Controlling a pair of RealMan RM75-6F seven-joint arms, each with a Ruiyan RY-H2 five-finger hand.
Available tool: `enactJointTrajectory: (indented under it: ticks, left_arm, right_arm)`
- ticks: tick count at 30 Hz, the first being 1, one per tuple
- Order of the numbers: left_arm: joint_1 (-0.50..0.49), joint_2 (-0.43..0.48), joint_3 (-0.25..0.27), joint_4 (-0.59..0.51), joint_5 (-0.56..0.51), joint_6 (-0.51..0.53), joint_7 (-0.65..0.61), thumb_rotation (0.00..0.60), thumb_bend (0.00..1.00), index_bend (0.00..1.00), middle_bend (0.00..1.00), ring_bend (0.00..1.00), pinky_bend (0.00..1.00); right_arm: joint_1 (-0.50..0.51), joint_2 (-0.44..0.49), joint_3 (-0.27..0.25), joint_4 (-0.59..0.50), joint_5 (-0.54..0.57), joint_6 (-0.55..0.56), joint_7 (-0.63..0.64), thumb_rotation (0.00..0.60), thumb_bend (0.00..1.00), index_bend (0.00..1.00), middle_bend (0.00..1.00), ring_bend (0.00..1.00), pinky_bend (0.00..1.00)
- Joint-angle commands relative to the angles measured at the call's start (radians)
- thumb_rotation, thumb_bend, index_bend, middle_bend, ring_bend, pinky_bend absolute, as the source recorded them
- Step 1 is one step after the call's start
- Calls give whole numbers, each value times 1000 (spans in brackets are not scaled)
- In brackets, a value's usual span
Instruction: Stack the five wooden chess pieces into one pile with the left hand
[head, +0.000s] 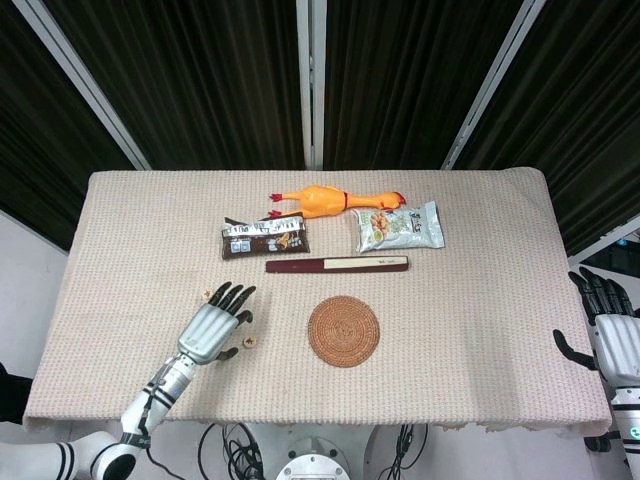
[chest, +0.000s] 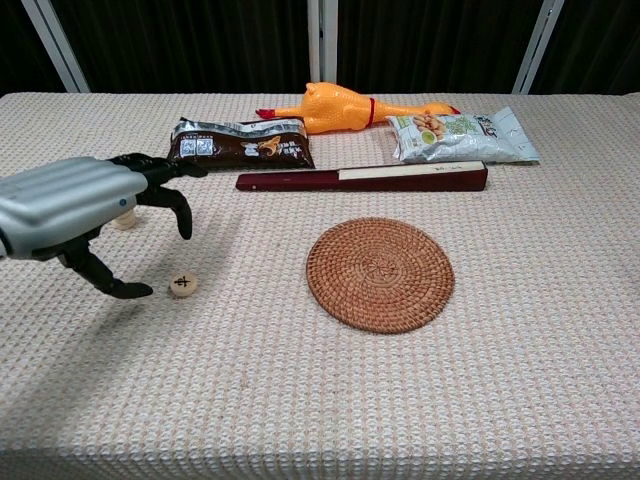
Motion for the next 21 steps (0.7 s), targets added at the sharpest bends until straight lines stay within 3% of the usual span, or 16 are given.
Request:
enactJointTrajectory:
  ticks: [1, 14, 21]
  left_arm:
    - [12, -29, 5, 26, 7, -1, -2, 600, 172, 396, 0, 0, 0]
    - [12, -48, -13, 49, -10, -50, -13, 600, 232, 434, 0, 0, 0]
    - [10, -42, -27, 40, -20, -72, -41, 600, 328, 446, 0, 0, 0]
  right_arm:
    - [-1, 2, 0, 2, -3, 3, 7, 600, 282, 0, 0, 0, 0]
    - [-3, 7, -1, 6, -5, 5, 22, 600, 282, 0, 0, 0, 0]
    - [1, 5, 0, 4, 0, -4, 12, 600, 282, 0, 0, 0, 0]
